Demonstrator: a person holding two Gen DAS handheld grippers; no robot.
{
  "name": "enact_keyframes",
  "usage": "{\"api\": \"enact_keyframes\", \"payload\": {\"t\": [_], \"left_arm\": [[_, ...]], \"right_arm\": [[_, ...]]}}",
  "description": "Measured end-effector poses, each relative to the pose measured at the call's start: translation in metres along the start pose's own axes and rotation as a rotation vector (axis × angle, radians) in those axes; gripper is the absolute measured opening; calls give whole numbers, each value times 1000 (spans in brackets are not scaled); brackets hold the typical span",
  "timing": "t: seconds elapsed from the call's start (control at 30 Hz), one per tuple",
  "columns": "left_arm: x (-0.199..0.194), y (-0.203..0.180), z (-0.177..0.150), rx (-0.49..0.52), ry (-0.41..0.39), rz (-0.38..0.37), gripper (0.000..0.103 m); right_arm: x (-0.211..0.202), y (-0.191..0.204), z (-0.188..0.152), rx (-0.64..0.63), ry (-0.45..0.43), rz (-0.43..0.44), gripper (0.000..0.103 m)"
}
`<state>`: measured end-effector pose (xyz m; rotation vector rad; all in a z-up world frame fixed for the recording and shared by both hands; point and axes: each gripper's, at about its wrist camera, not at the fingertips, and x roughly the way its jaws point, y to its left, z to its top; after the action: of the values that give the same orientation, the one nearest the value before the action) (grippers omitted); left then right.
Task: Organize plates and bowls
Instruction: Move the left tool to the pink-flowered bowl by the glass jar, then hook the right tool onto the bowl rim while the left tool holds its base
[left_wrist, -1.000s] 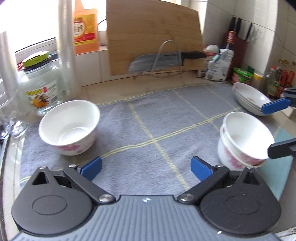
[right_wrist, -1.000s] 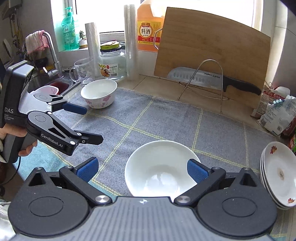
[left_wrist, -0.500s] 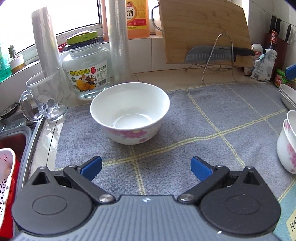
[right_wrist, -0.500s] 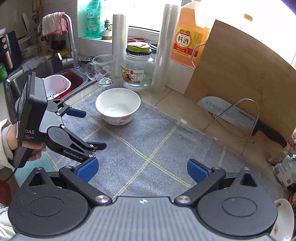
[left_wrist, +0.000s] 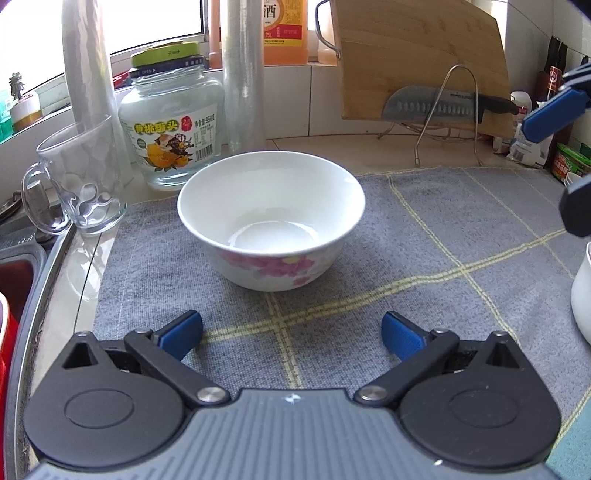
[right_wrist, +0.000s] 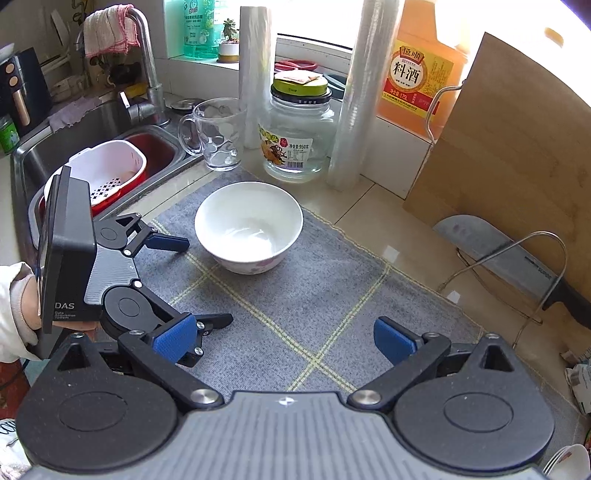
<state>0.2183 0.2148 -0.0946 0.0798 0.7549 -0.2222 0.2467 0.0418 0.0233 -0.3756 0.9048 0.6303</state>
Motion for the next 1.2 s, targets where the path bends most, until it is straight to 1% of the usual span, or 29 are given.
{"api": "enact_keyframes", "payload": {"t": [0.27, 0.37, 0.57, 0.6, 0.67, 0.73, 0.8, 0.93, 1.13, 1.2], "left_arm": [[6, 1, 2, -22, -35, 29, 103], [9, 3, 5, -27, -32, 47, 103], [13, 8, 11, -26, -14, 42, 102], [13, 9, 12, -25, -18, 49, 102], [8, 10, 13, -8, -59, 69, 102], [3, 12, 16, -3, -103, 60, 102], [0, 13, 18, -2, -129, 49, 102], [3, 11, 21, 33, -144, 47, 102], [4, 10, 23, 32, -158, 27, 99], [4, 11, 24, 34, -157, 18, 98]], "right_arm": [[30, -6, 20, -12, 39, 39, 103], [39, -6, 27, -16, 49, 54, 103], [54, -9, 38, -21, 63, 80, 103], [56, -9, 40, -20, 65, 84, 103], [60, -10, 43, -20, 64, 95, 103], [63, -11, 48, -23, 60, 109, 103], [66, -12, 53, -29, 53, 117, 103], [75, -15, 66, -37, 41, 149, 103], [98, -21, 81, -25, 45, 198, 102], [104, -22, 84, -20, 47, 212, 99]]}}
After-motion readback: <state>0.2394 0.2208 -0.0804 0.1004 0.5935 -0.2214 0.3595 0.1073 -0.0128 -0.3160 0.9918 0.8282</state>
